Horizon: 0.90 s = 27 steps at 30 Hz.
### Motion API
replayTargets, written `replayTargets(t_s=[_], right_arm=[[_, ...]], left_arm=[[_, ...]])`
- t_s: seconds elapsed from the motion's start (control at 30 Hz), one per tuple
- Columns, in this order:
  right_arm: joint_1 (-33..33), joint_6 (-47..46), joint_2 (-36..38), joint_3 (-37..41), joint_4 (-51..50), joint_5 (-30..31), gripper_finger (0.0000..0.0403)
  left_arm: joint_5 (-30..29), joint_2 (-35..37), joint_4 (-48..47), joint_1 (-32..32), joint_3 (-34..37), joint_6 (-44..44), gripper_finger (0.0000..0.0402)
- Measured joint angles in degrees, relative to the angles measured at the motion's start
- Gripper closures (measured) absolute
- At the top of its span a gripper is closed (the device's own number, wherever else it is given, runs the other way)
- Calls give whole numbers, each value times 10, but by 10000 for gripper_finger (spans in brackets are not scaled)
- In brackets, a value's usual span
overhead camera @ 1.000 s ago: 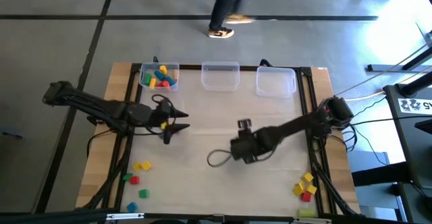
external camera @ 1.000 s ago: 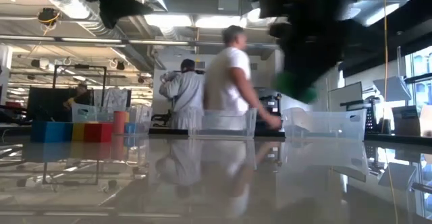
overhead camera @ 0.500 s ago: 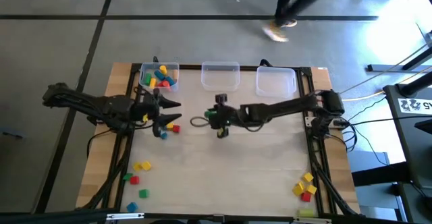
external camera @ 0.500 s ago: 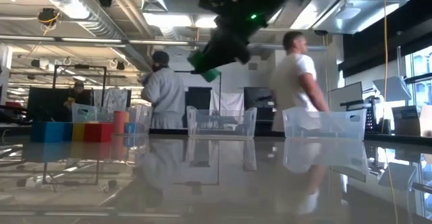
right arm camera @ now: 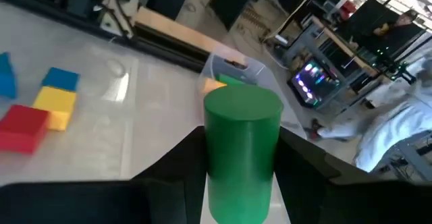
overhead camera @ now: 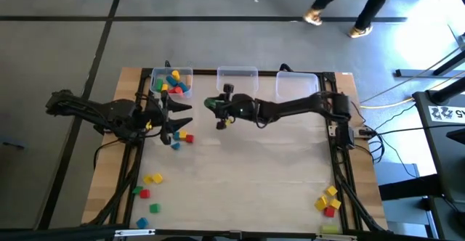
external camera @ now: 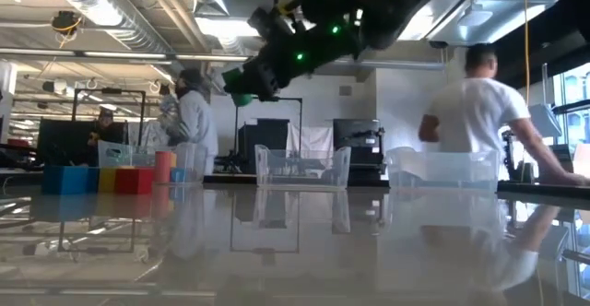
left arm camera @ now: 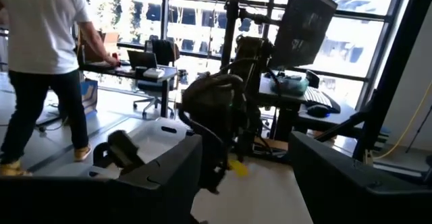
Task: Sort blocks by size
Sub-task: Put the cylindrical green block into the left transparent bin
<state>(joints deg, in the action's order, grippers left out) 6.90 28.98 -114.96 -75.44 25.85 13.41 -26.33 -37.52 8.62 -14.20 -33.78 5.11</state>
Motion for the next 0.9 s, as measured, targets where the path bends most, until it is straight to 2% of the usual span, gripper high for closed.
replayTargets(t_s=[0.1, 0.27, 0.43, 0.9], right_arm=[[16, -5, -22, -9, 35, -15, 256], [34, -11, -61, -65, 35, -36, 256], [47, -12, -120, -153, 25, -61, 256], [81, 25, -305, -449, -19, -70, 256]], left_arm=[[0, 0, 0, 0, 0, -6, 183], [0, 0, 0, 0, 0, -8, 183], [0, 0, 0, 0, 0, -8, 183], [0, 0, 1, 0, 0, -22, 183]])
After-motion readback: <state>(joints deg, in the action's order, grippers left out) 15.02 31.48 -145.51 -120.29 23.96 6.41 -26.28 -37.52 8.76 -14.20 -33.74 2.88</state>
